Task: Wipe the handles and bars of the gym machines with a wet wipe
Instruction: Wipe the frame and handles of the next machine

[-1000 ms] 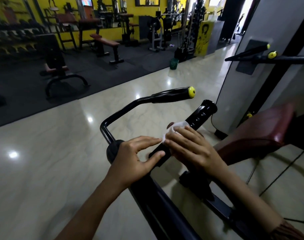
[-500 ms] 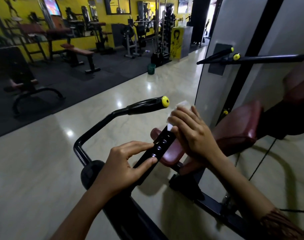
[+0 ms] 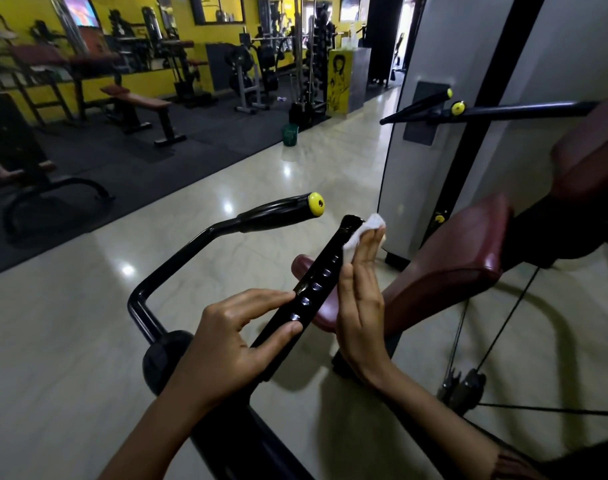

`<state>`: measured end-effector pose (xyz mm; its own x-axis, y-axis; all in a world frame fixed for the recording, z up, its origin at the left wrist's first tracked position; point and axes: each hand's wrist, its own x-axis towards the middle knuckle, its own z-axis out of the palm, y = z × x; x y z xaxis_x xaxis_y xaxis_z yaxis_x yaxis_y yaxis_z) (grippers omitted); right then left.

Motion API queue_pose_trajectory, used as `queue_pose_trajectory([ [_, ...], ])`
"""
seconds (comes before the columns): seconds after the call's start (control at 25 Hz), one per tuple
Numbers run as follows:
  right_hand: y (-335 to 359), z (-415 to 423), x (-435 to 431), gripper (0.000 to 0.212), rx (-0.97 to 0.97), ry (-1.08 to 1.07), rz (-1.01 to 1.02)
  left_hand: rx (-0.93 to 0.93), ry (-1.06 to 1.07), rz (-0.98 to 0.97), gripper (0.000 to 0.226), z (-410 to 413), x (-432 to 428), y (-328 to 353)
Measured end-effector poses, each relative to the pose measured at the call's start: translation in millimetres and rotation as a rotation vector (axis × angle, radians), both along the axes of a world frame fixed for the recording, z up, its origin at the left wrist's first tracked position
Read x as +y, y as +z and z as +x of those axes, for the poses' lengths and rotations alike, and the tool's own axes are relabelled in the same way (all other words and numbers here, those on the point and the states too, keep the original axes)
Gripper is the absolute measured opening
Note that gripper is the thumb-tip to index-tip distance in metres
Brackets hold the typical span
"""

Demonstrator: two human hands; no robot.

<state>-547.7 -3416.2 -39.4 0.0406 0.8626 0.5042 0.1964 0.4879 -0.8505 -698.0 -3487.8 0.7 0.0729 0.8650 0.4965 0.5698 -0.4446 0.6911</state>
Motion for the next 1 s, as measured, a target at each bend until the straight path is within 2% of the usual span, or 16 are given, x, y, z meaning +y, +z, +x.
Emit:
queue_pose_trajectory([
  [0.08, -15, -8, -28, 0.059, 0.029, 0.091, -0.041, 0.011, 0.005, 0.002, 0.034, 0, 0, 0],
  [0.16, -30, -14, -52, 0.068, 0.056, 0.162, -0.076, 0.016, 0.002, 0.003, 0.035, 0, 0, -1],
  [0.24, -31, -10, -38, 0.076, 0.101, 0.168, -0.135, 0.008, 0.002, 0.004, 0.034, -1, 0, -1],
  [0.4, -10, 4, -11, 0.066, 0.143, 0.129, -0.137, 0.010, 0.005, 0.000, 0.033, -1, 0, -2],
  [0.52, -23, -5, -52, 0.059, -0.039, 0.204, 0.036, 0.017, 0.011, 0.000, 0.034, -1, 0, -3],
  [0.6, -28, 1, -48, 0.051, -0.179, 0.207, 0.175, 0.025, 0.013, 0.002, 0.034, -1, 0, -3],
  [0.8, 13, 28, 15, 0.044, -0.411, -0.064, 0.309, 0.008, 0.010, -0.006, 0.034, -2, -1, -3],
  [0.96, 8, 25, -5, 0.031, -0.680, 0.099, 0.699, 0.028, 0.012, 0.003, 0.035, -1, -2, -3],
  [1.0, 16, 30, 4, 0.029, -0.740, 0.088, 0.730, 0.026, 0.012, 0.005, 0.035, -1, -2, -3],
])
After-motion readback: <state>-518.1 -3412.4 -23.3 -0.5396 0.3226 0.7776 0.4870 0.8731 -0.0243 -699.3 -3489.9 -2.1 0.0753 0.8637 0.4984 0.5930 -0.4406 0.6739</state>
